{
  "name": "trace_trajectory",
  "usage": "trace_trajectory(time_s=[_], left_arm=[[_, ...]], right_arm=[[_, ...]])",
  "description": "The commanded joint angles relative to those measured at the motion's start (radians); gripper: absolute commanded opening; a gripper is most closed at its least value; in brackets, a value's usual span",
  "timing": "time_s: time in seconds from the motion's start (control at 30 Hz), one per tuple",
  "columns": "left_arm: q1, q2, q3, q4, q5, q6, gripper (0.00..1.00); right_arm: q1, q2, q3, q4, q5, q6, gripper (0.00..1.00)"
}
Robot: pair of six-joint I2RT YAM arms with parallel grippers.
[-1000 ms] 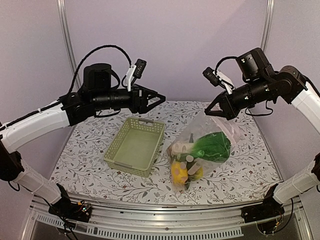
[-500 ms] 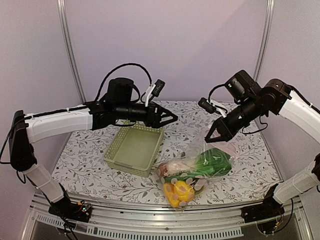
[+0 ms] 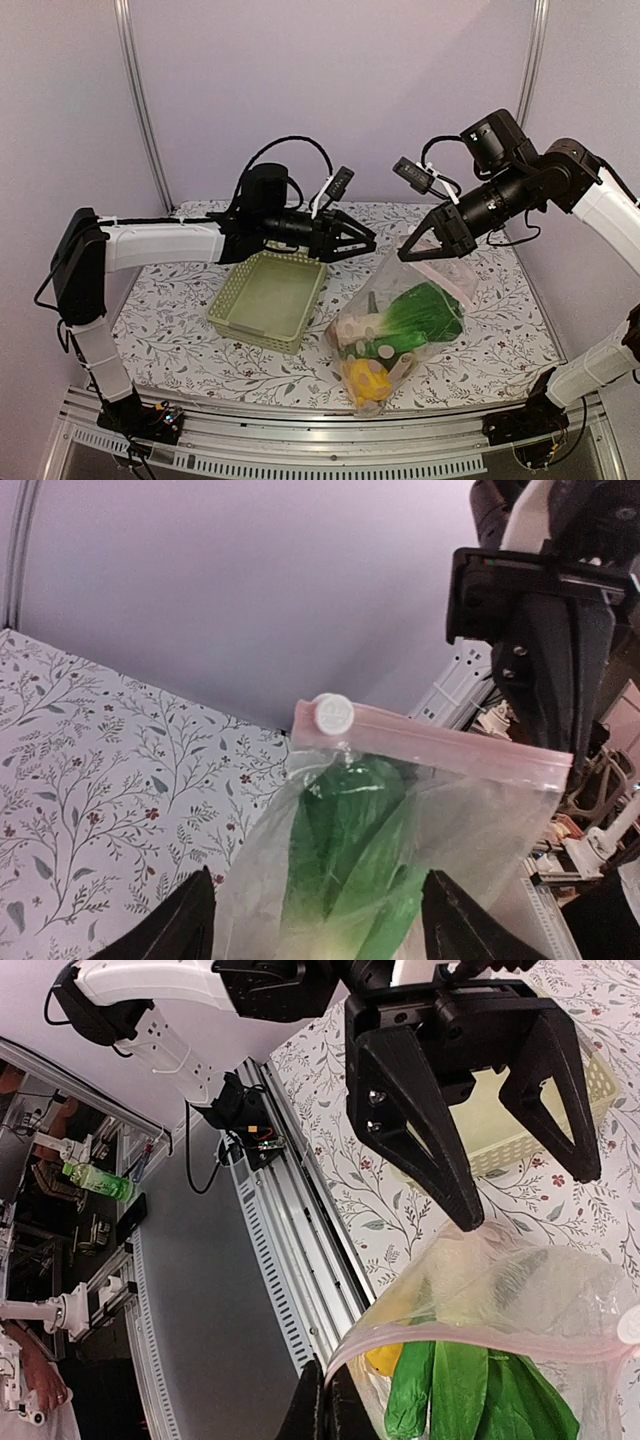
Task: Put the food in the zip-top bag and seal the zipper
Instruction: Pass from the right arm to the left
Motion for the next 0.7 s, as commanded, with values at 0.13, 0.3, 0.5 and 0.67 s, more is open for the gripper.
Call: trace_trajectory(time_s=[0.13, 0.3, 0.5, 0.67], left_arm=[[-0.003, 0.075, -0.047, 0.333, 0.189, -0.128, 0.70], [-0.007, 0.196, 0.023, 0.432, 0.229, -0.149, 0.72], [-0.015, 0.325, 0.081, 0.781, 0.312, -0.405, 0.71], [-0.032, 0.325, 0.071, 0.791, 0.359, -0.410, 0.57]], right_arm=[[0.003, 0.019, -0.011, -0.010, -0.090, 0.003, 0.00], [0.012, 0.029, -0.010, -0.055, -0.094, 0.047, 0.00], [0.028, 0.049, 0.017, -0.100, -0.089, 0.073, 0.00], [0.029, 0.088, 0.069, -0.170, -0.040, 0.036, 0.00]])
